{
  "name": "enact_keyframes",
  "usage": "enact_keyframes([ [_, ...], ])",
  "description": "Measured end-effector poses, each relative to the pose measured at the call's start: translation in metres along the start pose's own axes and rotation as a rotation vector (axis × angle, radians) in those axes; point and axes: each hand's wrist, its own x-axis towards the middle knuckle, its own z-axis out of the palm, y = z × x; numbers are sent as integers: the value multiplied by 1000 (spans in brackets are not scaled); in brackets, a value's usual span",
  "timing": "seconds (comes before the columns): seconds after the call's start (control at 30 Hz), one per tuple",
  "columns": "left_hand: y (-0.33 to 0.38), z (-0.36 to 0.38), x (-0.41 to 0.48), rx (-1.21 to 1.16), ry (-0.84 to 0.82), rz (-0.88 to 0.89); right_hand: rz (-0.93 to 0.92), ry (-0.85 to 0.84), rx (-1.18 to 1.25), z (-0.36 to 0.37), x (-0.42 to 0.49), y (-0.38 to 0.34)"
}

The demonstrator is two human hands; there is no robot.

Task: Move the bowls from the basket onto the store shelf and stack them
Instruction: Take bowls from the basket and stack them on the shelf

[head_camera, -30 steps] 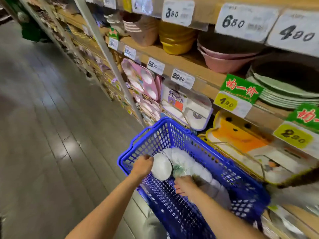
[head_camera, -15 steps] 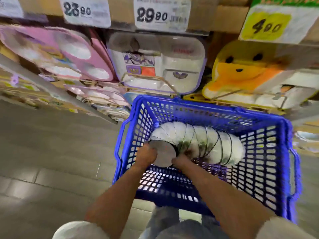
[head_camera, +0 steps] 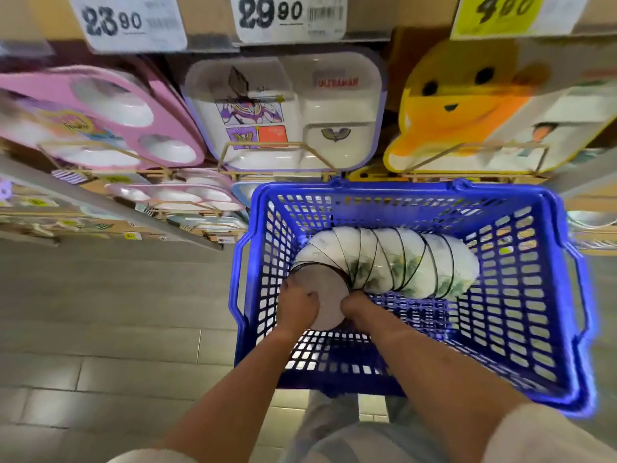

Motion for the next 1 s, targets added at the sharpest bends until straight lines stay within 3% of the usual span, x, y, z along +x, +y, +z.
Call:
enact_keyframes([
  [0.1, 7, -12, -14, 40, 17, 20, -16, -108, 6, -14, -30, -5],
  [0.23, 14, -36, -38, -33, 41, 62, -125, -152, -167, -41, -72, -12],
  [0.4, 22, -74, -56, -285, 8, 182, -231, -298, -366, -84, -132, -30],
  [0.5, 28, -91, -70, -575, -69, 252, -244, -359, -200, -108, -157, -39],
  [0.7, 81, -112, -104, -1076, -57, 345, -441, -354, -185, -151, -211, -68],
  [0.8, 109, -127, -122, -1161, 23, 422, -611, -305, -6, -158, -237, -72],
  [1.0, 151, -145, -166, -1207, 1, 502, -1096, -144, 579, -153, -289, -66],
])
